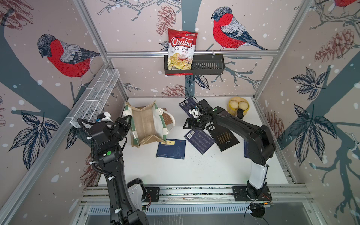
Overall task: Take out the books from the canvas bag
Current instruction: Pick up the canvas bag from the center of the board.
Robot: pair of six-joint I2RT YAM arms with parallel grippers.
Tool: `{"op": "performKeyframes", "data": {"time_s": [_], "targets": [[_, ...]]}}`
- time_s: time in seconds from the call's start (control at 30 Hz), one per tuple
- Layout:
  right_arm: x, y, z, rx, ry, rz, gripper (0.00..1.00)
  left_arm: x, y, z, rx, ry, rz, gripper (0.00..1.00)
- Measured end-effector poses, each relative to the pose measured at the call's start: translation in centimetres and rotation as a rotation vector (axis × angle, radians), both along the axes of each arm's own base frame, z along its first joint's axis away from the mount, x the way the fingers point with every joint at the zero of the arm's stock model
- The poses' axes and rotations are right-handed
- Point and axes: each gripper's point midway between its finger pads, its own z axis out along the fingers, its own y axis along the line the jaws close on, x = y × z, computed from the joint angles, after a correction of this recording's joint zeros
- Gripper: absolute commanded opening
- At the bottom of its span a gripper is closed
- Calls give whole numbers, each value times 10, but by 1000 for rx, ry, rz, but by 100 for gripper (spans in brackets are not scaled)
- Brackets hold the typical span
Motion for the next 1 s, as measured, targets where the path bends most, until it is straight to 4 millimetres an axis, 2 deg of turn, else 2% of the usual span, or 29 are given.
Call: {"op": "performKeyframes", "data": {"time_s": [0.23, 0.33, 0.43, 0.47, 0.5, 0.57, 0.7, 0.87, 1.0], "targets": [[-4, -3, -6, -13, 14, 1, 74, -32, 36, -51, 73, 265, 182, 0], [-5, -4, -4, -11, 12, 0, 74, -40, 50, -55, 118, 357, 235, 0], [-7, -6, -6, -14, 15, 0, 74, -49, 66, -48, 195, 429, 292, 0], [-7, -6, -6, -15, 16, 0, 74, -51, 69, -47, 220, 447, 305, 5], [-7, -6, -7, -16, 18, -1, 74, -55, 73, -49, 243, 470, 316, 16], [-7, -6, -7, -16, 18, -1, 74, -62, 77, -56, 269, 520, 329, 53], [-5, -4, -5, -11, 13, -1, 74, -75, 80, -66, 276, 590, 368, 98], [-3, -2, -4, -14, 8, -1, 74, -87, 84, -66, 286, 640, 408, 99], [-3, 0, -3, -15, 0, 0, 74, -89, 88, -37, 338, 591, 437, 99]]}}
